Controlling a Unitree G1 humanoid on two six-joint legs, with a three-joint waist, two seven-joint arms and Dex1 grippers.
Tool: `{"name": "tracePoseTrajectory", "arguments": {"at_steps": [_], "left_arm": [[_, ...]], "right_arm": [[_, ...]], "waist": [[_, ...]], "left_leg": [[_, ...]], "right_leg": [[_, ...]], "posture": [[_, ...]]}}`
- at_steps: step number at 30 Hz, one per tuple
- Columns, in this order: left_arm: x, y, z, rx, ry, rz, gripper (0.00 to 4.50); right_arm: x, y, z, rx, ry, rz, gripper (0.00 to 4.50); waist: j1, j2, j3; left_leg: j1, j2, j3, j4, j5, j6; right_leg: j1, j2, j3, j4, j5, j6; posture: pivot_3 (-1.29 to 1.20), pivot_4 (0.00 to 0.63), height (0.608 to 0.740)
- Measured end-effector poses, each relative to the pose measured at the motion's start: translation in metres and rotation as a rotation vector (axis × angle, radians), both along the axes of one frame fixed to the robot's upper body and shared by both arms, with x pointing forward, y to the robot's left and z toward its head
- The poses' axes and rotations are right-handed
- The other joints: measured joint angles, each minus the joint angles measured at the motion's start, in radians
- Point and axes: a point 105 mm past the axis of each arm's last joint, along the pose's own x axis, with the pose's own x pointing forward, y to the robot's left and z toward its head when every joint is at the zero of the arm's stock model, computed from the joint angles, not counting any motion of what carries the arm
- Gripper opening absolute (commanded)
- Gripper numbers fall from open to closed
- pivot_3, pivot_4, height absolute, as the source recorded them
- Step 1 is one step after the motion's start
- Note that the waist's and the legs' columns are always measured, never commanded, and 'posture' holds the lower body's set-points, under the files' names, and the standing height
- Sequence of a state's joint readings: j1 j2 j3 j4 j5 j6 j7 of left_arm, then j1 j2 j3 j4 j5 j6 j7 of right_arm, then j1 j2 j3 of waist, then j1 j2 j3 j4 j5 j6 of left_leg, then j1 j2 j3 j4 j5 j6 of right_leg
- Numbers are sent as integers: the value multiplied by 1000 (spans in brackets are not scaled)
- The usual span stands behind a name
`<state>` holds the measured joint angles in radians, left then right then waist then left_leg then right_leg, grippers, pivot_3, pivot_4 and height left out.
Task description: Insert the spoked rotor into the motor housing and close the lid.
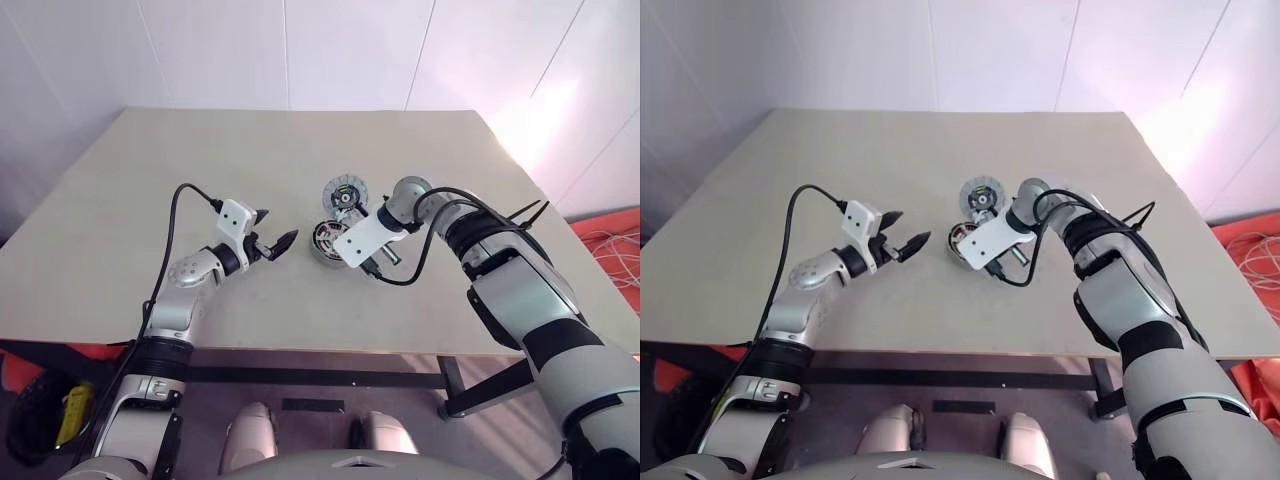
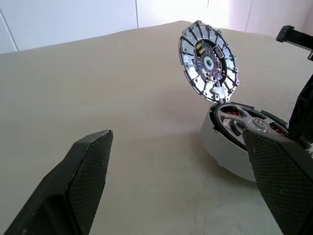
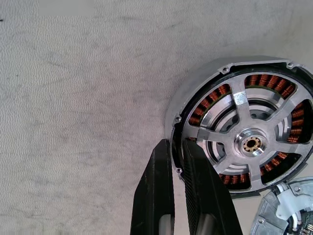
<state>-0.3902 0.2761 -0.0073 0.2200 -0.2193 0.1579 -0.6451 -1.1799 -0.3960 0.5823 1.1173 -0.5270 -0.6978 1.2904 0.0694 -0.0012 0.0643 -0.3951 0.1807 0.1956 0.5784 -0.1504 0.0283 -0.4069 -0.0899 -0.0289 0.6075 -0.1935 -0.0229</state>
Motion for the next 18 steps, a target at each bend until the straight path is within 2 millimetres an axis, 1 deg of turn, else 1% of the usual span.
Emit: {"name": "tracePoseTrajectory", "arguments": {"at_steps": [3,6,11,14,18], "left_arm": [[0,0,-1,-4,1,5,4500],[1,-2,-1,-10,3,8,4500],[1,-3,-3,-19,6,14,4500],[0,-2,-5,-20,12,17,4500],[0,-2,-5,-21,14,21,4500]], "right_arm": [[-2,-11,4,-40,20,0,0],[-4,-25,3,-62,24,-25,0],[-5,-35,3,-82,20,-88,0],[-11,-37,2,-67,58,-145,0],[-23,-27,0,3,154,-271,0]], "waist": [[8,0,0],[15,0,0],[29,0,0],[31,0,0],[30,0,0]], "left_leg": [[-3,0,0,0,-1,1],[-4,0,0,2,-2,4],[-4,0,0,3,-2,4],[-4,-1,0,4,-2,4],[-3,0,0,4,-2,4]], "right_leg": [[-1,0,0,-1,0,0],[-1,0,-1,-1,0,0],[0,0,-1,-1,0,0],[1,-1,0,-1,0,0],[1,0,0,-1,0,0]], "posture": [[0,0,740],[0,0,740],[0,0,740],[0,0,740],[0,0,740]]}}
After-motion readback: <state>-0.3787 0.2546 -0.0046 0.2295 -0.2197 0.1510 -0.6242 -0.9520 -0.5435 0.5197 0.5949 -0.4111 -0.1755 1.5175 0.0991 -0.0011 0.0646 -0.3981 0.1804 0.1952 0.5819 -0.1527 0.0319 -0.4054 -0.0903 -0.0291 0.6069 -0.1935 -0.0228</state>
